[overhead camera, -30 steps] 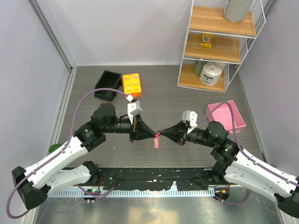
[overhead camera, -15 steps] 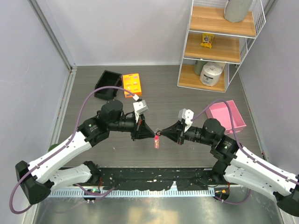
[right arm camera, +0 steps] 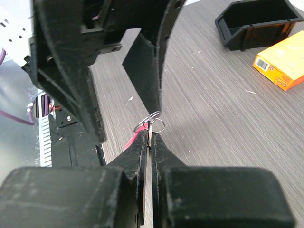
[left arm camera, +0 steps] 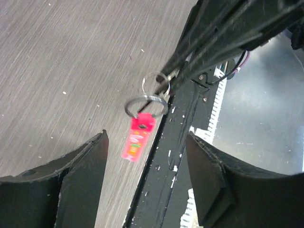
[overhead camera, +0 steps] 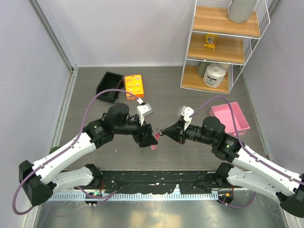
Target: Remove the keys from the keyring
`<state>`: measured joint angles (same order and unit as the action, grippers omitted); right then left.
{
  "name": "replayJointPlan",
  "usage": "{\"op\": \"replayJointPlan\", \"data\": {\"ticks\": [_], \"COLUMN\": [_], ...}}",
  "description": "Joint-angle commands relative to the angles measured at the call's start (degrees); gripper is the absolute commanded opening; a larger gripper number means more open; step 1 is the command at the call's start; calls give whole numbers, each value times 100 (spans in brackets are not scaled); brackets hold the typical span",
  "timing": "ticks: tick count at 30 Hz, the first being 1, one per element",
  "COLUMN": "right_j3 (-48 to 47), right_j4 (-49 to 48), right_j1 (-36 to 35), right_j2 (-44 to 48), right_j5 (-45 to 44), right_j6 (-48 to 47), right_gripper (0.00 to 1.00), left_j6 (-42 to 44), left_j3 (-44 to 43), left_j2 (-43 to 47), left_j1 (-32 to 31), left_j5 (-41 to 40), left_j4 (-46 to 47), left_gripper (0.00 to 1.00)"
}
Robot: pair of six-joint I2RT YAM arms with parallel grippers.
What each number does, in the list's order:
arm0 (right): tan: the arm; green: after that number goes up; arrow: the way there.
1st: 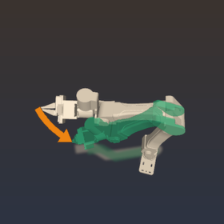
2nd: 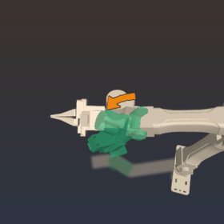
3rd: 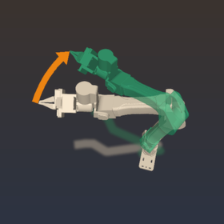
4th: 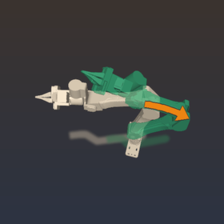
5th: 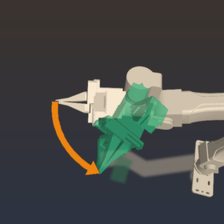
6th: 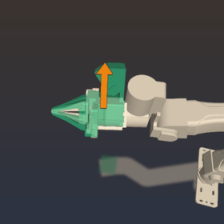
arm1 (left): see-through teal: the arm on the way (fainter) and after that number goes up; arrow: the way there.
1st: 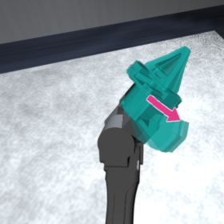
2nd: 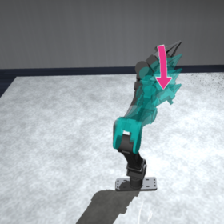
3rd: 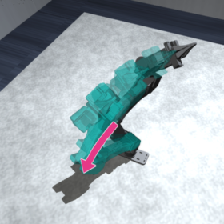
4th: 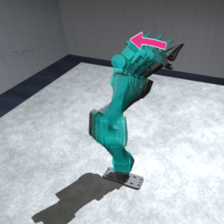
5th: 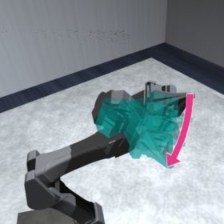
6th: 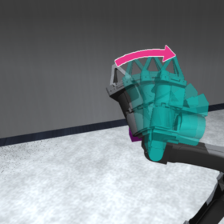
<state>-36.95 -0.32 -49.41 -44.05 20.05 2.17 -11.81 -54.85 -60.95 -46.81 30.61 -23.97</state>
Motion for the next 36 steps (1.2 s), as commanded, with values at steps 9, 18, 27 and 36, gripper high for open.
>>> {"op": "replayJointPlan", "data": {"ticks": [9,18,27,36], "right_j3": [-216,-559,-1129,-1921], "right_j4": [-627,-189,874,2219], "right_j1": [-7,-7,1,1], "right_j2": [204,108,-156,-762], "right_j5": [-397,-371,-353,-248], "right_j6": [538,644,530,714], "right_gripper": [5,5,5,5], "left_j6": [-479,222,1155,1340], "left_j3": [1792,2794,3226,3296], "left_j2": [1374,1884,2237,1815], "left_j1": [66,66,66,58], "left_j5": [-661,-838,-231,-82], "left_j4": [2701,4477,5209,5683], "left_gripper": [89,87,83,79]}}
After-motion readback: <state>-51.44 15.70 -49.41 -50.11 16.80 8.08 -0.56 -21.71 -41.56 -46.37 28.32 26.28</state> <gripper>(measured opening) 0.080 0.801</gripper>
